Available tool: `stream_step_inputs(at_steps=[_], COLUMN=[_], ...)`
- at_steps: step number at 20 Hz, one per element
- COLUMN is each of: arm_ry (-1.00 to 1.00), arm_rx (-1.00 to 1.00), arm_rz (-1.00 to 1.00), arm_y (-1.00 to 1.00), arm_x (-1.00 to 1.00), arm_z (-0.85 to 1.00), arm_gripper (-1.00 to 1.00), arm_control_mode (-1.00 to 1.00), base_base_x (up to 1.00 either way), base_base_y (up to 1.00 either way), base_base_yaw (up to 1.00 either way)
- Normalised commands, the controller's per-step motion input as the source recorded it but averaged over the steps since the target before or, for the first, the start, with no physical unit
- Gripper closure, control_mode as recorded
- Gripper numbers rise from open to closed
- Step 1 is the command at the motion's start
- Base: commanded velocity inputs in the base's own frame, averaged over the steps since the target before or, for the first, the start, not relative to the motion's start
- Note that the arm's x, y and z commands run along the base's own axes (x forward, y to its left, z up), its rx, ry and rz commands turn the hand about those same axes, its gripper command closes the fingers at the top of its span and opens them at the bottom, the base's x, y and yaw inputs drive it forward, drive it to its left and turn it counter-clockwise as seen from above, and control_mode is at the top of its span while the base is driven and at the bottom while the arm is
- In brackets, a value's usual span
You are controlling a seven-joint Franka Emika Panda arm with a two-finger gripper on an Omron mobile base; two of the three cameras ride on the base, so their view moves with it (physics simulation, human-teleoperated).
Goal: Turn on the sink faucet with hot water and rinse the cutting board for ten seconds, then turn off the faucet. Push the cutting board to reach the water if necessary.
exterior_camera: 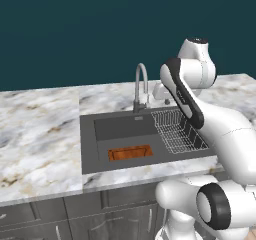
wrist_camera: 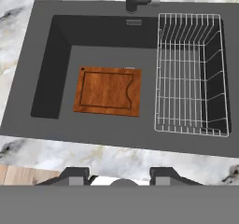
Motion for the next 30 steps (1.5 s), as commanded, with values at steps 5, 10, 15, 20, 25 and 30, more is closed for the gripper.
stream_step_inputs(at_steps=[5,10,15,20,25,30], arm_ry=[-0.05,-0.09,-0.17,-0.25,-0.22,-0.16], arm_rx=[0.00,0.06,0.07,0.03,0.03,0.05], arm_rz=[0.00,0.00,0.00,0.00,0.00,0.02], arm_y=[-0.19,-0.44,-0.38,-0.16,-0.07,-0.10], arm_x=[0.00,0.06,0.12,0.13,0.30,0.44], arm_z=[0.00,0.00,0.00,0.00,0.00,0.00], arm_gripper=[-1.00,-1.00,-1.00,-1.00,-1.00,-1.00], arm_control_mode=[-1.00,-1.00,-1.00,-1.00,-1.00,-1.00], base_base_x=[0.00,0.00,0.00,0.00,0.00,0.00], base_base_y=[0.00,0.00,0.00,0.00,0.00,0.00], base_base_yaw=[0.00,0.00,0.00,0.00,0.00,0.00])
